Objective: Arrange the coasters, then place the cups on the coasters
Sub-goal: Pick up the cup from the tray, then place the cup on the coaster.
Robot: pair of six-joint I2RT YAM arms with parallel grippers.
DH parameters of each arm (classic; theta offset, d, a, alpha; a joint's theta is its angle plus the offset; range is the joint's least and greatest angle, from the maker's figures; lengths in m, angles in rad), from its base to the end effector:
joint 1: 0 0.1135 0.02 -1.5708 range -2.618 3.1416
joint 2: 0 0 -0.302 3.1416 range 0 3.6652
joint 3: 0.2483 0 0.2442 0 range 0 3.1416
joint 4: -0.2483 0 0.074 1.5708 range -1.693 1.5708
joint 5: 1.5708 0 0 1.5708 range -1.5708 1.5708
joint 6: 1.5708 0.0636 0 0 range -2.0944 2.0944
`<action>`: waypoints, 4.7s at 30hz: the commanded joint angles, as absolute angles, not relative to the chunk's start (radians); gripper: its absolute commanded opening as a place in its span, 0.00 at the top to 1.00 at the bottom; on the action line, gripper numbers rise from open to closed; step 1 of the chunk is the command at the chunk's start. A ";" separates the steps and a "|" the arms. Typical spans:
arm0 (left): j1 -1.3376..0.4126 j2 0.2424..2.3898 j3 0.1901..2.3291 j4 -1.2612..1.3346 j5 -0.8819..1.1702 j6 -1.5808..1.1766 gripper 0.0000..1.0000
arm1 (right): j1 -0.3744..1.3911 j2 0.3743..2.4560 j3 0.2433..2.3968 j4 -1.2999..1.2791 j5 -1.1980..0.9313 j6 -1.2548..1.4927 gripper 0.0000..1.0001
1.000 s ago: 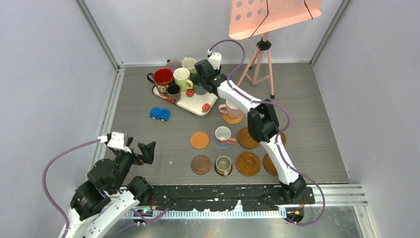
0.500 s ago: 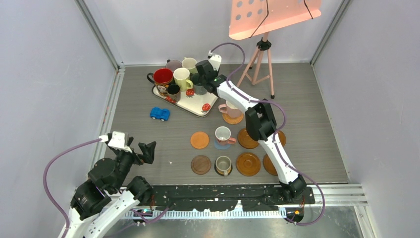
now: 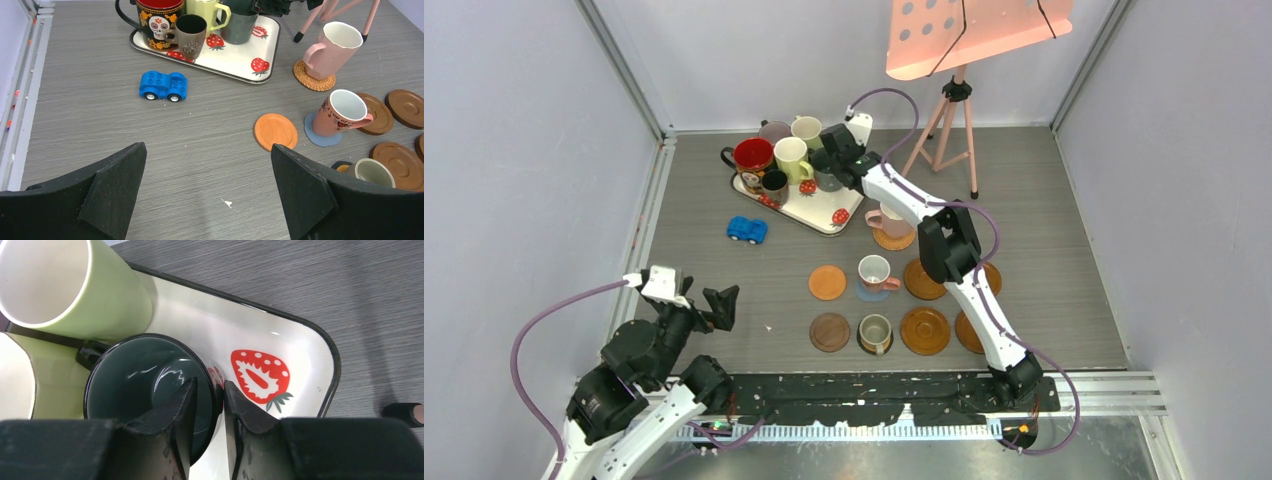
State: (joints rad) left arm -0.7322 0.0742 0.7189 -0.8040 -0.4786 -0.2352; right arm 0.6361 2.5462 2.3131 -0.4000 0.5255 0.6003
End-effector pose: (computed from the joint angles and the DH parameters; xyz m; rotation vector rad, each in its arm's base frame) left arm 0.0201 0.0213 0.3054 0.0749 1.7198 -0.3039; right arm 0.5163 0.3416 0.2103 0.2476 2.0974 0.1556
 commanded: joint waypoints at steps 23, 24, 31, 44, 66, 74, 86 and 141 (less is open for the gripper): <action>-0.735 0.025 0.713 -0.767 -0.499 -0.247 0.01 | 0.626 2.330 2.258 -0.448 0.599 0.536 0.95; -0.735 0.023 0.713 -0.766 -0.497 -0.247 0.01 | 0.626 2.319 2.245 -0.443 0.611 0.536 0.95; -0.735 0.024 0.715 -0.765 -0.484 -0.247 0.01 | 0.627 2.225 2.125 -0.357 0.591 0.497 0.95; -0.735 0.012 0.714 -0.762 -0.479 -0.244 0.01 | 0.680 2.116 2.046 -0.332 0.571 0.422 0.95; -0.735 0.012 0.714 -0.758 -0.472 -0.239 0.01 | 0.891 1.707 1.686 -0.435 0.460 0.527 0.95; -0.735 0.012 0.715 -0.759 -0.470 -0.238 0.01 | 0.891 1.424 1.457 -0.526 0.447 0.620 0.95; -0.735 0.027 0.713 -0.754 -0.464 -0.233 0.01 | 0.787 1.071 1.300 -0.767 0.560 0.689 0.95; -0.735 0.039 0.716 -0.761 -0.452 -0.239 0.01 | 0.233 0.959 0.715 -0.635 0.586 0.855 0.95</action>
State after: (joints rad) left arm -0.7322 0.0483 0.7136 -0.7967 -0.4446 -0.2493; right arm 0.2398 0.9482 0.7029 -0.7170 0.5385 0.8192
